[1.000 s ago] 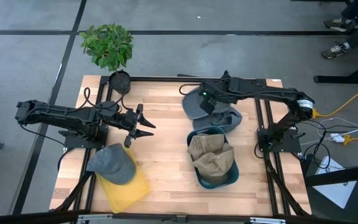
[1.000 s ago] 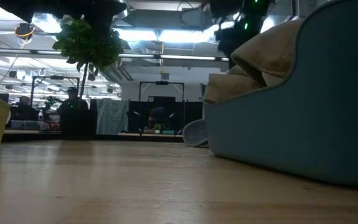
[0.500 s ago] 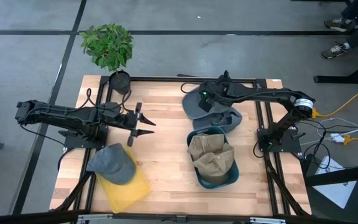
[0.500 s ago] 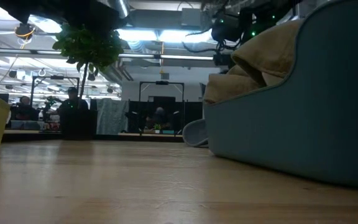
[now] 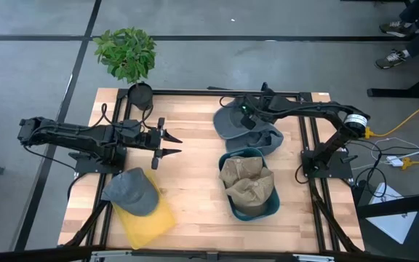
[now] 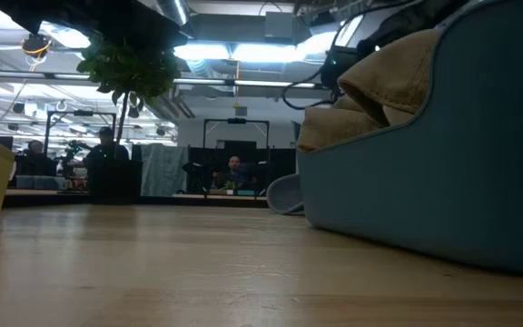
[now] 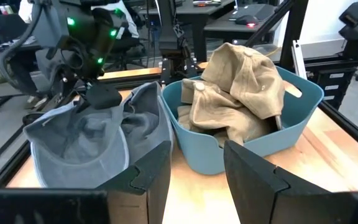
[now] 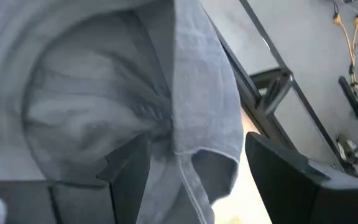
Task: Pick & Place hat
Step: Put the top blue cap into the yellow bin
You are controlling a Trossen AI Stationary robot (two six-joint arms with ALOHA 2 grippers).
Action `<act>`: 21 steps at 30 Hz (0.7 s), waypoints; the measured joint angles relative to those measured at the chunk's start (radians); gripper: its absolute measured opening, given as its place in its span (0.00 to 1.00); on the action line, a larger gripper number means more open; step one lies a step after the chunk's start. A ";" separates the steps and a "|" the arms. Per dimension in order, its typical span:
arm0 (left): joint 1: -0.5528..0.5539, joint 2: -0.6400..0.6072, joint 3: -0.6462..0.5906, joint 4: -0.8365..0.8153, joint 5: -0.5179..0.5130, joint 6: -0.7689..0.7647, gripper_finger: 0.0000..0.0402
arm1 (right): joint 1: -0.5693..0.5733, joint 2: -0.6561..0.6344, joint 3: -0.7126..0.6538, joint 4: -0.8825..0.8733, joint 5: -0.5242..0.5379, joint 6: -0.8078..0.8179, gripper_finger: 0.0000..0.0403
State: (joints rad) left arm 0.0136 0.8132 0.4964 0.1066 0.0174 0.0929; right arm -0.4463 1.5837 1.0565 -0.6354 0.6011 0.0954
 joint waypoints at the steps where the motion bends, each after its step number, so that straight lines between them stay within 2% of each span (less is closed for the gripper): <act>1: 0.000 0.000 0.000 0.000 0.000 0.000 0.36 | -0.008 0.000 -0.007 0.002 0.001 0.001 0.64; 8: 0.000 0.000 0.000 0.000 0.000 0.000 0.36 | -0.058 0.000 -0.029 0.056 0.009 0.002 0.64; 11: 0.000 0.000 0.000 0.000 0.000 0.000 0.36 | -0.074 0.000 -0.029 0.069 0.008 0.000 0.59; 16: 0.000 0.000 0.000 0.000 -0.001 0.000 0.36 | -0.099 0.000 -0.029 0.073 0.008 0.005 0.41; 21: 0.000 0.000 0.000 0.001 -0.002 -0.001 0.36 | -0.108 0.000 -0.029 0.125 -0.016 0.006 0.12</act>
State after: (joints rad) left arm 0.0139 0.8133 0.4964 0.1072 0.0158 0.0921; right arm -0.5541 1.5837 1.0274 -0.5107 0.5848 0.1011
